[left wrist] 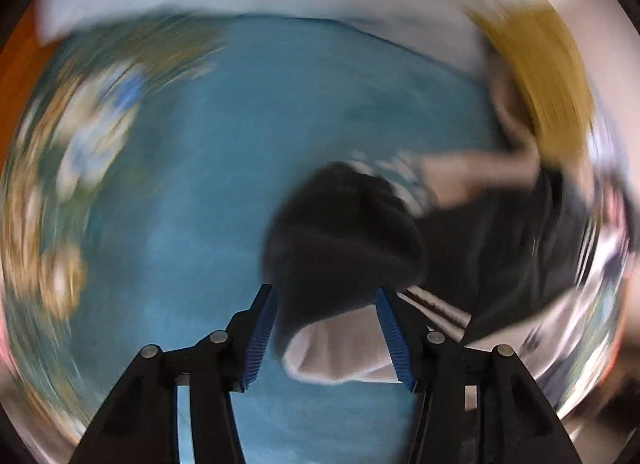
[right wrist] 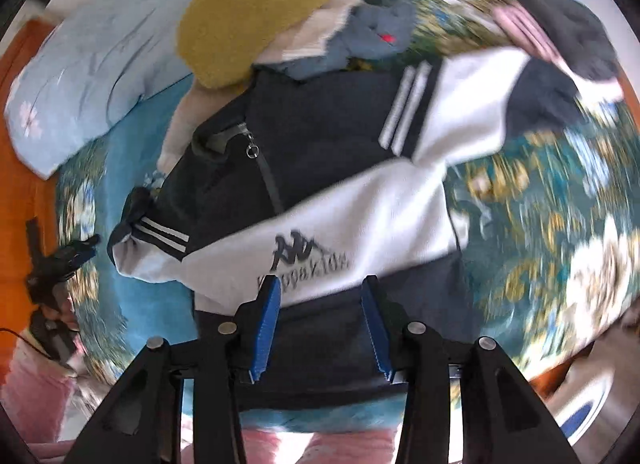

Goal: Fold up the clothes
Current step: 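Grasp the jacket sleeve cuff with the left gripper and straighten it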

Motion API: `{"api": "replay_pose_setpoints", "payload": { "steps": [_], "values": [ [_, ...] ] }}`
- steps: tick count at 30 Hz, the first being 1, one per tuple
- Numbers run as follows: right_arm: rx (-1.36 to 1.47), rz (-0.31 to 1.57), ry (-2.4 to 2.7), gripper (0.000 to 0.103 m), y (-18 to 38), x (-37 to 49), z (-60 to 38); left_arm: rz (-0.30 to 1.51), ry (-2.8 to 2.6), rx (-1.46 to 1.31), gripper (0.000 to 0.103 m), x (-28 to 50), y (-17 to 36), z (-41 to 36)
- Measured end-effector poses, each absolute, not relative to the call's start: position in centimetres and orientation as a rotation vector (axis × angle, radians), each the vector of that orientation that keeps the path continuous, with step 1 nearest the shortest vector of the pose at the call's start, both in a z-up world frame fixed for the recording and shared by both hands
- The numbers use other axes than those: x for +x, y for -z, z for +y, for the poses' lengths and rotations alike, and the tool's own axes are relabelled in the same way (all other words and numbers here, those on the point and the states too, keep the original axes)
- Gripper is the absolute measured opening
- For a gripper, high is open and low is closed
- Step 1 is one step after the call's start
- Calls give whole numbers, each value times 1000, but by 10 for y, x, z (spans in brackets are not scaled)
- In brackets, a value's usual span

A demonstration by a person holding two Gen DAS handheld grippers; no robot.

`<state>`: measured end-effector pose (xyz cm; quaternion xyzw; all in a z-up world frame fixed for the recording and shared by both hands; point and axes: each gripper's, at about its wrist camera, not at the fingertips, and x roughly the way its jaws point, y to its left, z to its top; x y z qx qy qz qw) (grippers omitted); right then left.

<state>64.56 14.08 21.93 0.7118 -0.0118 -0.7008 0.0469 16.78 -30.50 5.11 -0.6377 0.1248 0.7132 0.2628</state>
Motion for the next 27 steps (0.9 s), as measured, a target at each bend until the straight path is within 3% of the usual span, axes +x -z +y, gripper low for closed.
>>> {"api": "replay_pose_setpoints", "payload": {
  "steps": [2,8,11,14,17,25,27],
  "values": [
    [2222,-38,2160,44,-224,666,139,508,-1883,-1627,63,179,-44,-277],
    [2281,-67,2252,46,-247,703,135,941,-1822,-1484,63,198,-8,-240],
    [2281,-84,2302,47,-258,707,135,937,-1835,-1491,62,188,-3,-242],
    [2288,-99,2328,48,-262,707,132,873,-1902,-1559,23,166,-3,-259],
    [2290,-108,2315,48,-256,703,123,590,-2007,-1664,19,142,-15,-304],
    [2278,-119,2275,48,-240,691,98,-707,-2161,-1909,12,100,-36,-501],
    [2270,-111,2259,48,-235,687,93,-690,-2179,-2065,12,105,-3,-523]
  ]
}}
